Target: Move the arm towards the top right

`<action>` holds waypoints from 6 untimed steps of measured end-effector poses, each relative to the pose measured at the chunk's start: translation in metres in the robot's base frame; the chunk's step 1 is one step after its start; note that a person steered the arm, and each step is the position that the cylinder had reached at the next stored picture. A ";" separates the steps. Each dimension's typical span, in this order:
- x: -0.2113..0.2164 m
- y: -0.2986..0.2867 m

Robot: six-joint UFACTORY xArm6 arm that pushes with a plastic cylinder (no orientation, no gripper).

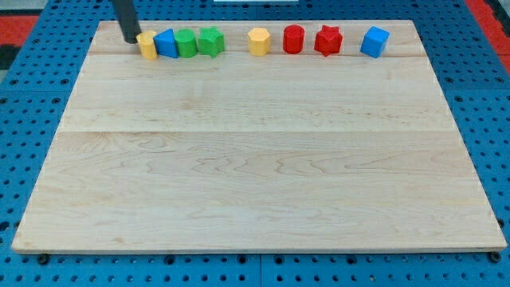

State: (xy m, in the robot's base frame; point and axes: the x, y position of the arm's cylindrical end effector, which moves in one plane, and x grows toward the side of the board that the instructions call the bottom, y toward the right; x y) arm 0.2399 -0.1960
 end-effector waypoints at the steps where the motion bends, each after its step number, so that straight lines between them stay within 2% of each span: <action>1: 0.002 0.035; 2: -0.024 0.021; 3: -0.034 0.053; 6: -0.044 0.406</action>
